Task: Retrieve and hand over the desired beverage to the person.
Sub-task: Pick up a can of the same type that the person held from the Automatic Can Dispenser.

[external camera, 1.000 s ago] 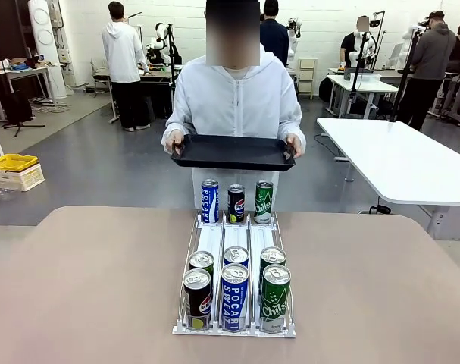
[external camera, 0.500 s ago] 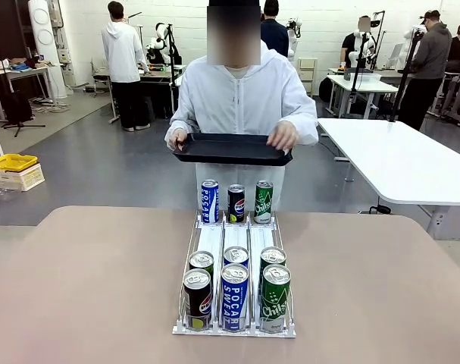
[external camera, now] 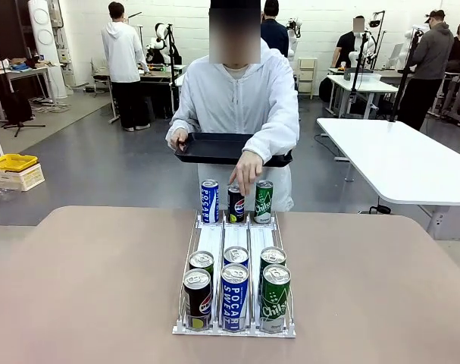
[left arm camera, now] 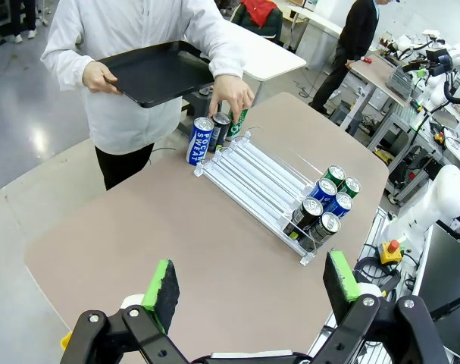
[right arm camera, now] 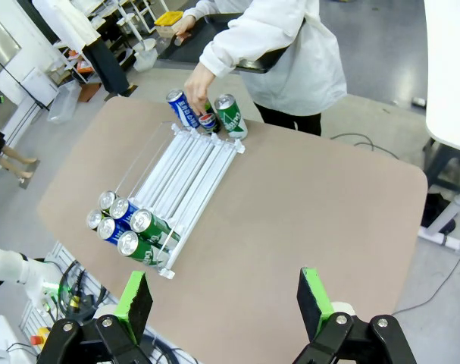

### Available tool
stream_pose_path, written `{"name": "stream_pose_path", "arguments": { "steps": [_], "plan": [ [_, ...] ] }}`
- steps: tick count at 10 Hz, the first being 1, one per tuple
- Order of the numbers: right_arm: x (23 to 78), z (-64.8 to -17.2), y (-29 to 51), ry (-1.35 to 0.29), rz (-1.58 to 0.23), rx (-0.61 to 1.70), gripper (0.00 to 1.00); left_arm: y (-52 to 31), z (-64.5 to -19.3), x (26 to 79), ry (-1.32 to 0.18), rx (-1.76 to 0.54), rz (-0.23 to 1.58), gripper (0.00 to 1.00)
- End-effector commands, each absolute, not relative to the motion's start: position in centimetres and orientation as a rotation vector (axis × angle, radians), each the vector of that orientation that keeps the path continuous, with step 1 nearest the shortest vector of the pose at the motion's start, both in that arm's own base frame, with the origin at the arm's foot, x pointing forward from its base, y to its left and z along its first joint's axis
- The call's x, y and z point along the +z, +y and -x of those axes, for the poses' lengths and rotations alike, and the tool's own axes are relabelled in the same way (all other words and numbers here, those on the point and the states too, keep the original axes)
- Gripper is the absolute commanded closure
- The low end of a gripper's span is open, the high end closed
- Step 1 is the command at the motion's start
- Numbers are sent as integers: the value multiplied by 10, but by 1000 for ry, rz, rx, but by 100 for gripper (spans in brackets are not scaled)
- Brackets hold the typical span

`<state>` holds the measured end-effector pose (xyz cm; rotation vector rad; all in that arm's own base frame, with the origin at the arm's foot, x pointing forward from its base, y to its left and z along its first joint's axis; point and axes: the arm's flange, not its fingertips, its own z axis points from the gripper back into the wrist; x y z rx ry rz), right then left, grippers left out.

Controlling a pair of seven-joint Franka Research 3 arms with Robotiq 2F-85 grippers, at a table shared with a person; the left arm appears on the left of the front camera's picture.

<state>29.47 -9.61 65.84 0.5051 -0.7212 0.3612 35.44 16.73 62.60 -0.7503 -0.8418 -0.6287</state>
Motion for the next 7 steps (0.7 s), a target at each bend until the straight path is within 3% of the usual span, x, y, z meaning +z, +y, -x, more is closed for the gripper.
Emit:
{"name": "stream_pose_path", "arguments": {
  "steps": [1,7],
  "plan": [
    [658,-296,-96,-717,-497,358,0,169,-355,629,-855,-626,769,0],
    [658,-296,-96,-717,-497,358,0,169,-355,629,-855,-626,769,0]
  ]
}}
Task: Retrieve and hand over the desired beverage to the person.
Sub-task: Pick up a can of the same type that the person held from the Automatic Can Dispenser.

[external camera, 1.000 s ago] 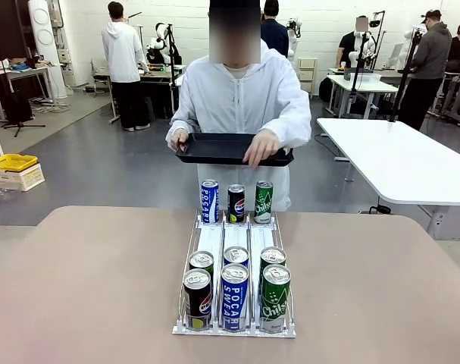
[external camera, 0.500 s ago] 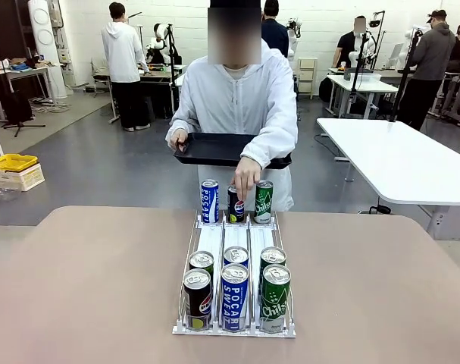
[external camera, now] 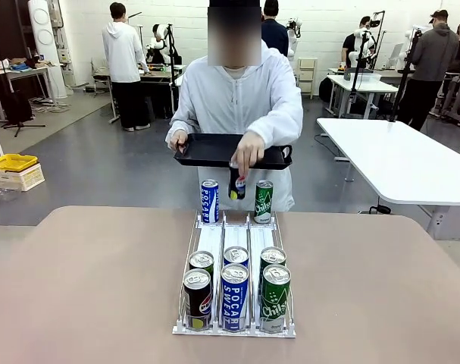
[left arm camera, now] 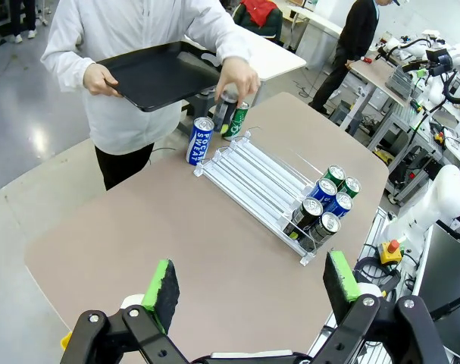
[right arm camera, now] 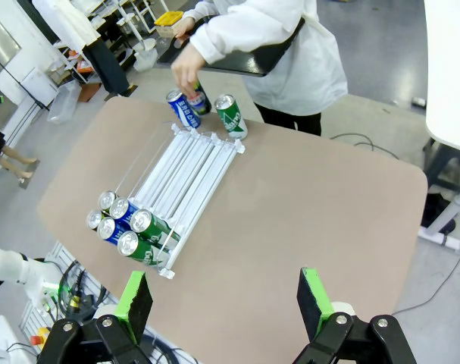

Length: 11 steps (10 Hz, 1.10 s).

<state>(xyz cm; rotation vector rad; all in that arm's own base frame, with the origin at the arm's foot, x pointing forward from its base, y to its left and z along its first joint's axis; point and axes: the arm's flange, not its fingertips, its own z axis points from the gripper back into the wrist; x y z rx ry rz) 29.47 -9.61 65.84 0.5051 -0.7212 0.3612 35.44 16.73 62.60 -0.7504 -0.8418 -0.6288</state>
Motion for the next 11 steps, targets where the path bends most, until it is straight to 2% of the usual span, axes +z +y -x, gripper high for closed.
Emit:
{"name": "stream_pose_path", "arguments": {
  "steps": [1,11],
  "plan": [
    [658,-296,-96,-717,-497,358,0,169,-355,629,-855,-626,769,0],
    [658,-296,-96,-717,-497,358,0,169,-355,629,-855,-626,769,0]
  ]
}}
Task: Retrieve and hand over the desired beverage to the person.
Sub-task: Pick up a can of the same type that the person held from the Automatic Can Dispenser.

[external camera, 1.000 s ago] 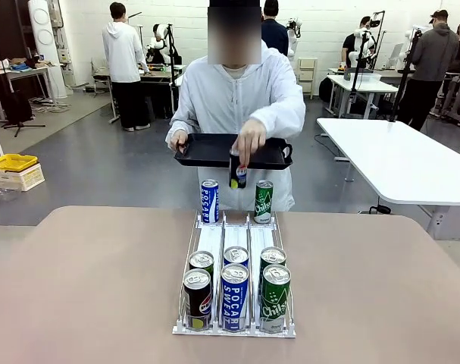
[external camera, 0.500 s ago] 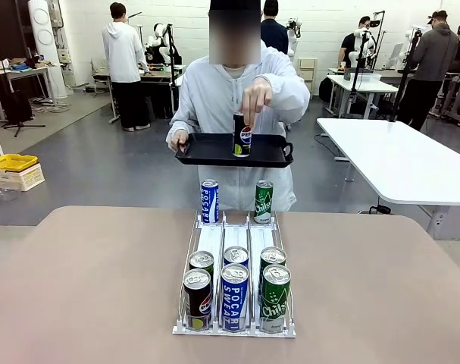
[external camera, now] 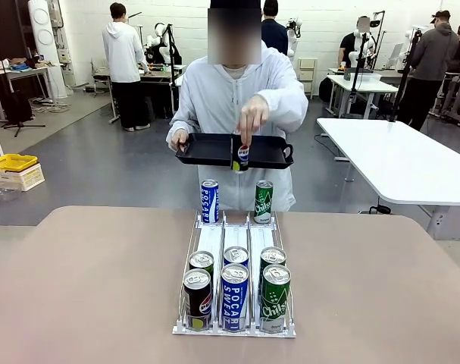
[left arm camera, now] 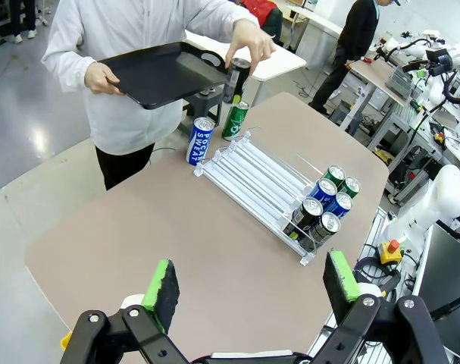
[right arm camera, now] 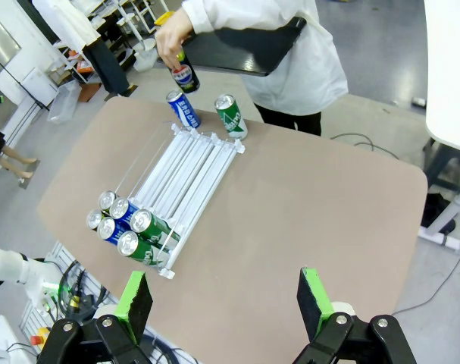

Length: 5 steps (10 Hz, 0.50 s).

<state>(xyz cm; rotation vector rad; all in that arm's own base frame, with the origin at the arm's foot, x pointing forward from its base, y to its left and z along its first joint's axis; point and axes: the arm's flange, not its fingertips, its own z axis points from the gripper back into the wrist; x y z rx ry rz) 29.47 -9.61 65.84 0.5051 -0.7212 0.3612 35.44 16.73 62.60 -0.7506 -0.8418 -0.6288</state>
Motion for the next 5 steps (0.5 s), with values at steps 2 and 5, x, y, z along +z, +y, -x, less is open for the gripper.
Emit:
{"name": "stream_pose_path", "arguments": {
  "steps": [2,5],
  "plan": [
    [658,-296,-96,-717,-497,358,0,169,-355,629,-855,-626,769,0],
    [658,-296,-96,-717,-497,358,0,169,-355,629,-855,-626,769,0]
  ]
}}
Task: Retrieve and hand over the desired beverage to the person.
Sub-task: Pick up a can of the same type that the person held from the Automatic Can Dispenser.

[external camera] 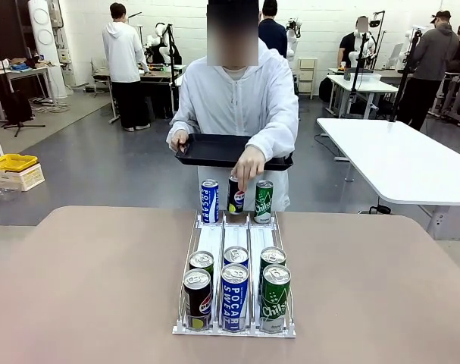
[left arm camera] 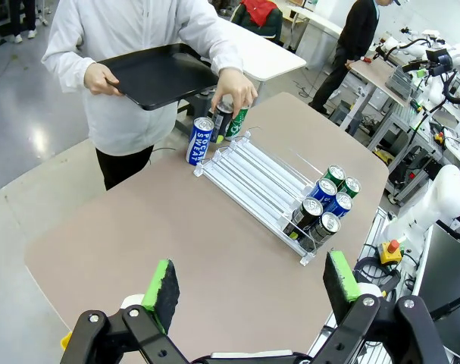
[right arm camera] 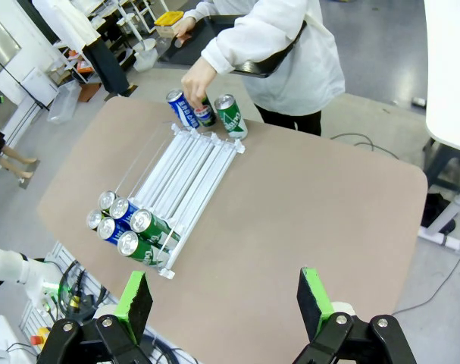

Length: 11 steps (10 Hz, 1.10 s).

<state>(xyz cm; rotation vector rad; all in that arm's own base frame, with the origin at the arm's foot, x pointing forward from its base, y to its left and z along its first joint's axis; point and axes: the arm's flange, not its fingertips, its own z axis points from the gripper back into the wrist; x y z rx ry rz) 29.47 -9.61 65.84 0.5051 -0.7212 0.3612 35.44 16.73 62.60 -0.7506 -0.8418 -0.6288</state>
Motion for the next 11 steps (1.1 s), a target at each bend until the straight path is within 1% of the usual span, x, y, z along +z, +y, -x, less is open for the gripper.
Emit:
{"name": "stream_pose_path", "arguments": {
  "steps": [1,11],
  "plan": [
    [658,-296,-96,-717,-497,358,0,169,-355,629,-855,-626,769,0],
    [658,-296,-96,-717,-497,358,0,169,-355,629,-855,-626,769,0]
  ]
}}
